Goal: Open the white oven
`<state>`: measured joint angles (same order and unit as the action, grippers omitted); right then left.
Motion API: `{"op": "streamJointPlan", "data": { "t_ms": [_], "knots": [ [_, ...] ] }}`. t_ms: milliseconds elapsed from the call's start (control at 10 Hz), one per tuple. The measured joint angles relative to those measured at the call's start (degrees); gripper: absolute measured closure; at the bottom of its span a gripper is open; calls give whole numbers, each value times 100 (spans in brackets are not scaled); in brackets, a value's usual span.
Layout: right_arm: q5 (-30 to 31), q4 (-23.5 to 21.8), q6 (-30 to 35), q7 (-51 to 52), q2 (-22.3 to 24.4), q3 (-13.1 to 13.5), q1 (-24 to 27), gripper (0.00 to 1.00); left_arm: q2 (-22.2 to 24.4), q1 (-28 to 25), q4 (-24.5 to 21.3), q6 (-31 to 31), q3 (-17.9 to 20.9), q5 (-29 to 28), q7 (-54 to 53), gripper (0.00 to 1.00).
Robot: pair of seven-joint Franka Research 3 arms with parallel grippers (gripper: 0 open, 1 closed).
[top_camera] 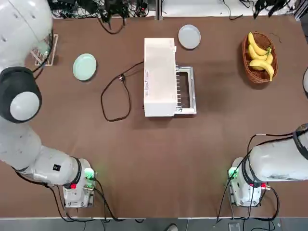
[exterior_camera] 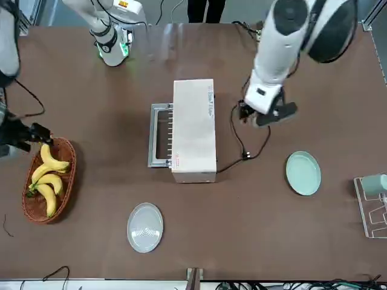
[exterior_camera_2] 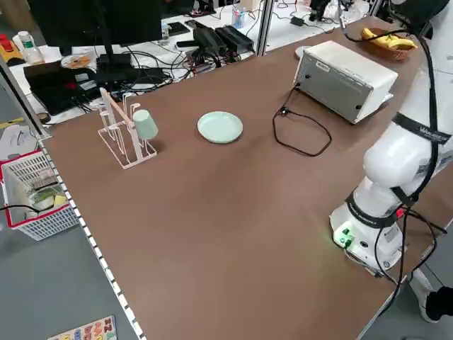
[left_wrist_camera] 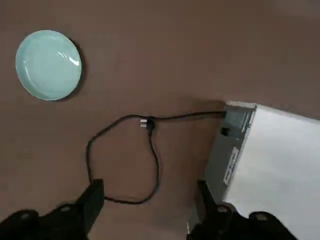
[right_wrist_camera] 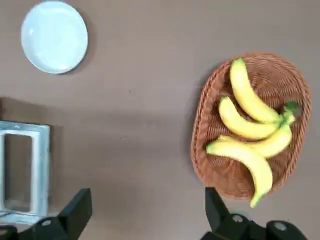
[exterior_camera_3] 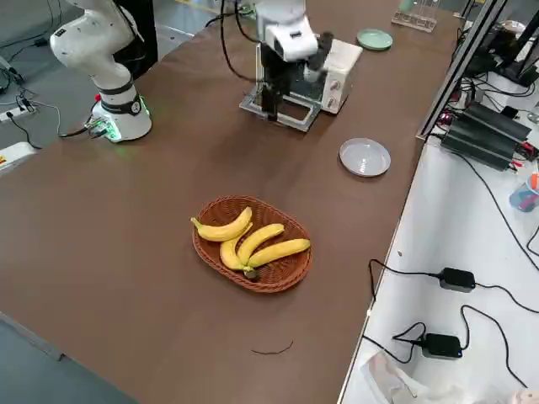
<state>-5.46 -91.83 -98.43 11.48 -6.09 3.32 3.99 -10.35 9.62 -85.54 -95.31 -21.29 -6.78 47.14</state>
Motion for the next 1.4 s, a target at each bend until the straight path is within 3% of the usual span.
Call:
{"op": "streamJointPlan", "data": {
  "t_ms": [100,400,800,1000,1400],
  "knots": [
    [11,279,496,-392,102,-21,-28,0,110,-234,6,173,-8,16,-108,0],
    [201,818,1202,-802,198,-35,-255,0,474,-974,13,711,104,443,-1484,0],
    [247,779,1340,-847,246,58,-260,0,845,-1029,62,1254,1067,591,-3774,0],
    [292,614,1235,-849,304,59,-265,0,904,-1032,444,1579,1371,635,-4390,0],
    [317,481,1189,-850,438,56,-276,0,907,-1040,612,1693,1366,663,-4466,0]
  ]
}}
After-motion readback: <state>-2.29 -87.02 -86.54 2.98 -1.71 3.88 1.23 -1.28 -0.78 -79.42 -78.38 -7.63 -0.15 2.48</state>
